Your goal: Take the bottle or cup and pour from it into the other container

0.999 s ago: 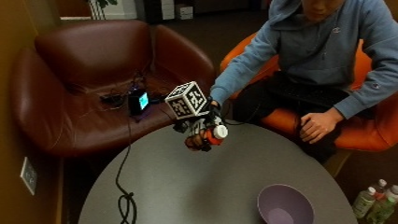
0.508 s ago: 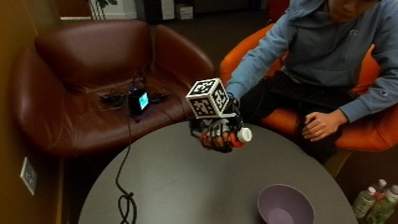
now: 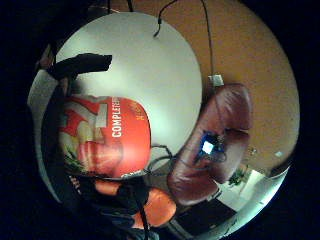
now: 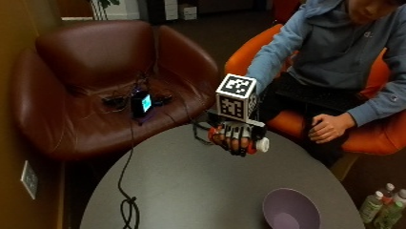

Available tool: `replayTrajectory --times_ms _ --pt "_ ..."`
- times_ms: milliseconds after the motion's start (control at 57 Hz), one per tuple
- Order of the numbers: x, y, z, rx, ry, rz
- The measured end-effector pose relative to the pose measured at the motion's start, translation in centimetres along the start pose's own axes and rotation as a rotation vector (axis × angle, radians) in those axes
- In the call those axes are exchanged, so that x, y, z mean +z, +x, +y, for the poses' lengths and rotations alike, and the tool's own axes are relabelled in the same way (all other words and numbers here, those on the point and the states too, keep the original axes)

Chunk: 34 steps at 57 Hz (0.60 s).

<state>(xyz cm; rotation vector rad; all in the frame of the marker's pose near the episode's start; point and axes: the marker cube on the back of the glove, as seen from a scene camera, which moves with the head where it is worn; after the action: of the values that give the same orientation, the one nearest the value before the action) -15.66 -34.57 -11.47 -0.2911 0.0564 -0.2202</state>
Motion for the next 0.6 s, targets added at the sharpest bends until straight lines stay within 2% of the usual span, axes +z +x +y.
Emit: replayTrajectory --times_ms 263,596 --pt "-1.1 -5.2 -1.1 0.013 -0.015 0.199" --pt "-1.1 -9.0 -1.5 -0.003 -0.033 0.251"
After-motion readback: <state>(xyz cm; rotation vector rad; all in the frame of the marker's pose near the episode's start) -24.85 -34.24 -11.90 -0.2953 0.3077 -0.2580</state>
